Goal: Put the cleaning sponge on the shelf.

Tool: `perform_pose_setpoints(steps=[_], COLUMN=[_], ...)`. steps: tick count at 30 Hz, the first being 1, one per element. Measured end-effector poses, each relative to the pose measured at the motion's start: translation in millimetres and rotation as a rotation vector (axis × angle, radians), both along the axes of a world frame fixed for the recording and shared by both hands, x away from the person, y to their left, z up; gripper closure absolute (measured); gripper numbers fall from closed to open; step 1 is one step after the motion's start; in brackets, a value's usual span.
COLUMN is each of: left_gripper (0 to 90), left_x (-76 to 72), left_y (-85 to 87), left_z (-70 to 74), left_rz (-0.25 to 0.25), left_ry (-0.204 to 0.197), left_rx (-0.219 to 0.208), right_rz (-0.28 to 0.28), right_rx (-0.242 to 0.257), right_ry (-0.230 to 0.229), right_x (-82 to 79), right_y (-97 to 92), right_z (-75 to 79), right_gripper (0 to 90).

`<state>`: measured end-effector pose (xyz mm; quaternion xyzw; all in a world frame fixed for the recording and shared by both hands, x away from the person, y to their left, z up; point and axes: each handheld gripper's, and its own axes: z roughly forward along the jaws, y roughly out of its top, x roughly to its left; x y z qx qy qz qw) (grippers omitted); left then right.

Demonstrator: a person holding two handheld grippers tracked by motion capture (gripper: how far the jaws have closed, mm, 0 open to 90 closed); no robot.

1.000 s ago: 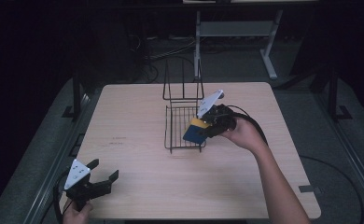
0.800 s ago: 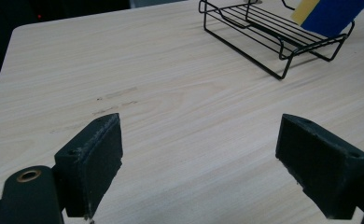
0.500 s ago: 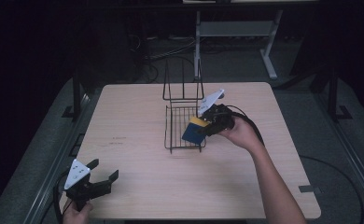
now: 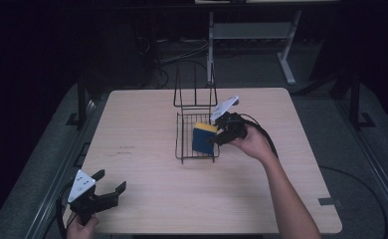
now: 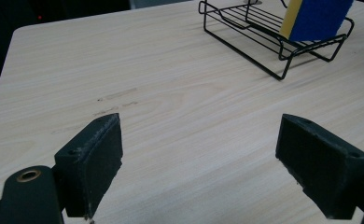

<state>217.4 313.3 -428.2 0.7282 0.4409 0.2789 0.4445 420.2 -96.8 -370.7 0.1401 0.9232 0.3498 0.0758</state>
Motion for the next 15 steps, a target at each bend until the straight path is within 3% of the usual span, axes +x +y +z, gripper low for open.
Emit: perform_pose_setpoints(steps=[9,15], left_gripper=[14.1,14.1], left_x=[0.0,-0.1], left_y=[0.4,0.5], left_z=[0.2,0.3], left_rz=[0.003,0.005], left_ry=[0.001,-0.001], left_rx=[0.001,-0.001], right_rz=[-0.009,0.001], right_rx=[-0.003,-0.002], right_ry=[0.029,0.030], right_x=[2.6,4.5], right_y=[-0.6,0.1], right_z=[-6.7,-8.1], right_gripper=[49.6,55.7])
